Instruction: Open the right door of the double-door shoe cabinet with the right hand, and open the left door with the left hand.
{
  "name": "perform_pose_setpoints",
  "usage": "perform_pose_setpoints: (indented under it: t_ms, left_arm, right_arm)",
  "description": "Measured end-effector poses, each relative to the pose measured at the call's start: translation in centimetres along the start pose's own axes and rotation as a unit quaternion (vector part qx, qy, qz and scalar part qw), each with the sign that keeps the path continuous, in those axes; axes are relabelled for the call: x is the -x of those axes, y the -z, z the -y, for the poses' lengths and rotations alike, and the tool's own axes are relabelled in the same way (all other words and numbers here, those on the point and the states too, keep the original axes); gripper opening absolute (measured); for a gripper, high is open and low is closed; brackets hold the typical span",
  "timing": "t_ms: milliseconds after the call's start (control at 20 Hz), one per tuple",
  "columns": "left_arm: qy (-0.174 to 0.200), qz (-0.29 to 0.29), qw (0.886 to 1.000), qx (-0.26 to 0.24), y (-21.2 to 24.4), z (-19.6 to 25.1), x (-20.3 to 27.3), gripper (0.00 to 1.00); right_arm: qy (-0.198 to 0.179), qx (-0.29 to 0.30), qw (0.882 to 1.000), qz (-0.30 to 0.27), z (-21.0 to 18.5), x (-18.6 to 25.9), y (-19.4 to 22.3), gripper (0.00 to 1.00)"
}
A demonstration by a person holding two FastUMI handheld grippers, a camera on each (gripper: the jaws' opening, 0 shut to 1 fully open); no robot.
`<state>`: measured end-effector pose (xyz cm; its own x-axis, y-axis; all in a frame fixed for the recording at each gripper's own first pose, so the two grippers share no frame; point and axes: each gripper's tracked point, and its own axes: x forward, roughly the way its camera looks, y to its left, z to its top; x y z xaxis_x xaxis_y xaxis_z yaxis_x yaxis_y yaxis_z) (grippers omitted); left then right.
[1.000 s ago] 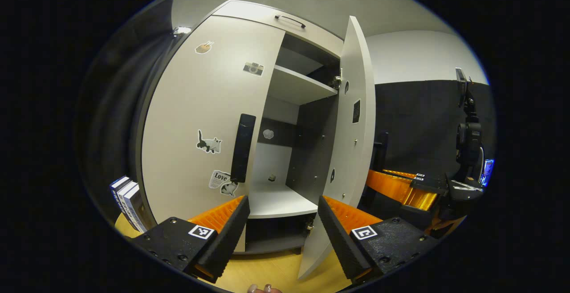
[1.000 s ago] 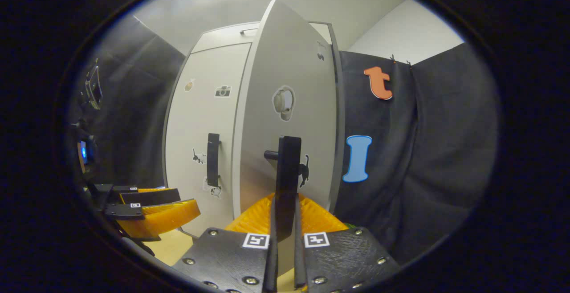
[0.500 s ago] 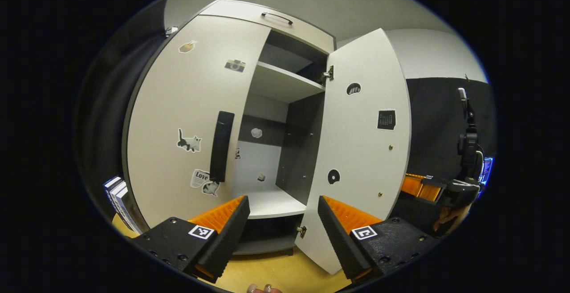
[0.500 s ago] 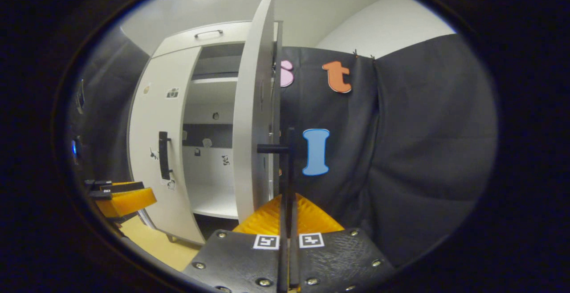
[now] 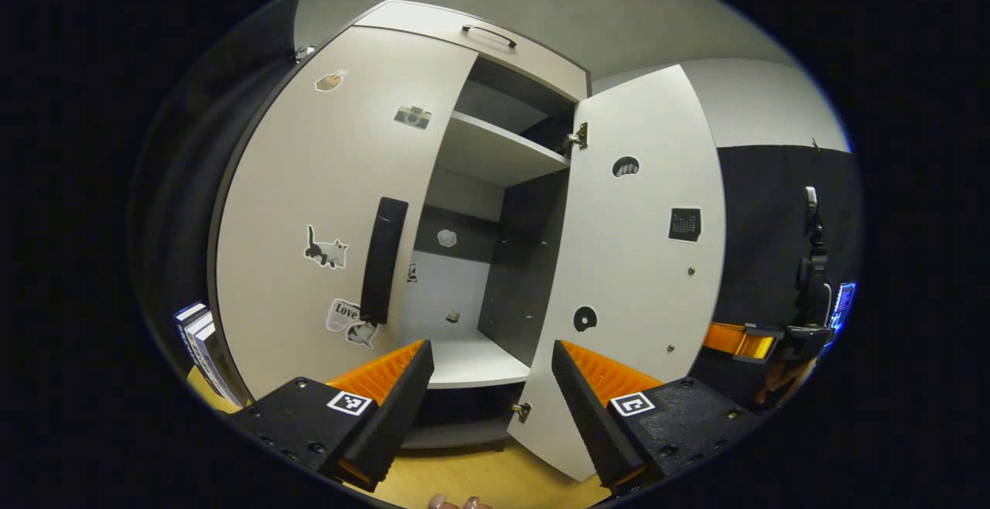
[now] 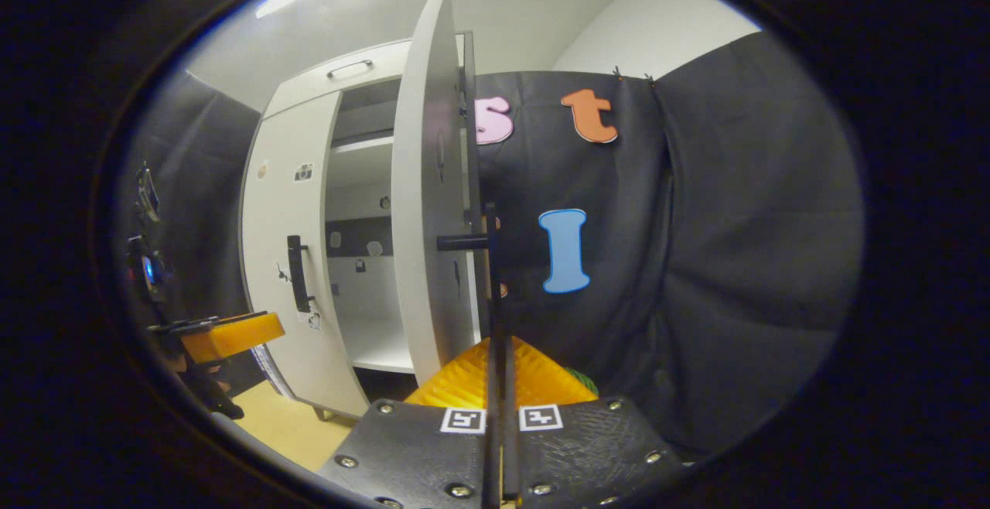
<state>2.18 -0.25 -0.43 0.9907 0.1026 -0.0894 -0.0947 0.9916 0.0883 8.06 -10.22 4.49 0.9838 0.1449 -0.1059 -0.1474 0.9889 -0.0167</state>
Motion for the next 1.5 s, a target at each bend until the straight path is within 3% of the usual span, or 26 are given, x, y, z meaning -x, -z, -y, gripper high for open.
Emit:
perform_pose_setpoints:
  t_ms: [150, 200, 250, 400, 500, 600, 650, 850, 1000, 1050, 1150, 1300, 1350, 1400, 1450, 1500]
  left_arm:
    - [-0.034, 0.026, 0.999, -0.032, -1.6, -2.9, -1.3, 0.96]
    - [-0.043, 0.03, 0.998, -0.044, -2.0, -3.7, -1.9, 0.92]
    - [-0.049, 0.033, 0.997, -0.052, -2.4, -4.4, -2.6, 0.96]
    - [-0.062, 0.047, 0.995, -0.059, -3.5, -5.8, -4.7, 0.96]
    - [-0.076, 0.05, 0.994, -0.067, -3.9, -7.0, -6.0, 0.95]
    - [-0.101, 0.053, 0.989, -0.094, -4.2, -8.3, -7.2, 0.96]
    - [-0.113, 0.052, 0.986, -0.11, -4.2, -8.9, -7.8, 0.96]
    - [-0.116, 0.05, 0.985, -0.12, -3.4, -9.5, -10.1, 0.96]
    - [-0.138, 0.045, 0.984, -0.105, -2.9, -10.7, -10.7, 0.94]
    - [-0.14, 0.054, 0.983, -0.107, -3.2, -10.9, -10.8, 0.93]
    - [-0.145, 0.056, 0.982, -0.109, -3.1, -11.0, -10.7, 0.79]
    - [-0.151, 0.052, 0.981, -0.11, -2.8, -11.1, -10.9, 0.76]
    - [-0.157, 0.048, 0.98, -0.109, -2.5, -11.3, -10.8, 0.71]
    - [-0.163, 0.049, 0.979, -0.109, -2.4, -11.5, -10.7, 0.65]
    - [-0.162, 0.05, 0.98, -0.108, -2.4, -11.6, -10.8, 0.51]
    - [-0.162, 0.049, 0.98, -0.108, -2.3, -11.6, -10.9, 0.47]
  right_arm:
    - [0.012, 0.013, 1.0, 0.014, -0.1, 1.4, -0.7, 0.02]
    - [0.02, 0.019, 0.999, 0.024, 0.0, 1.8, -1.4, 0.01]
    - [0.027, 0.026, 0.999, 0.033, 0.1, 2.6, -2.1, 0.01]
    - [0.045, 0.034, 0.998, 0.042, 1.0, 4.2, -3.2, 0.06]
    - [0.048, 0.025, 0.998, 0.037, 1.0, 4.7, -3.2, 0.18]
    - [0.052, 0.02, 0.998, 0.032, 1.3, 5.2, -3.1, 0.65]
    - [0.056, 0.021, 0.998, 0.031, 1.5, 5.2, -2.9, 0.75]
    - [0.055, 0.031, 0.998, 0.023, 1.2, 5.4, -2.2, 0.87]
    - [0.058, 0.047, 0.997, 0.019, 1.2, 5.5, -1.8, 0.91]
    - [0.058, 0.05, 0.997, 0.019, 1.2, 5.5, -1.8, 0.88]
    - [0.059, 0.052, 0.997, 0.02, 1.3, 5.5, -1.8, 0.91]
    - [0.062, 0.051, 0.997, 0.016, 1.5, 5.4, -1.6, 0.91]
    - [0.061, 0.051, 0.997, 0.015, 1.6, 5.4, -1.5, 0.88]
    - [0.062, 0.051, 0.997, 0.016, 1.6, 5.5, -1.5, 0.91]
    - [0.063, 0.052, 0.997, 0.016, 1.7, 5.4, -1.5, 0.92]
    - [0.064, 0.053, 0.996, 0.016, 1.8, 5.5, -1.5, 0.92]
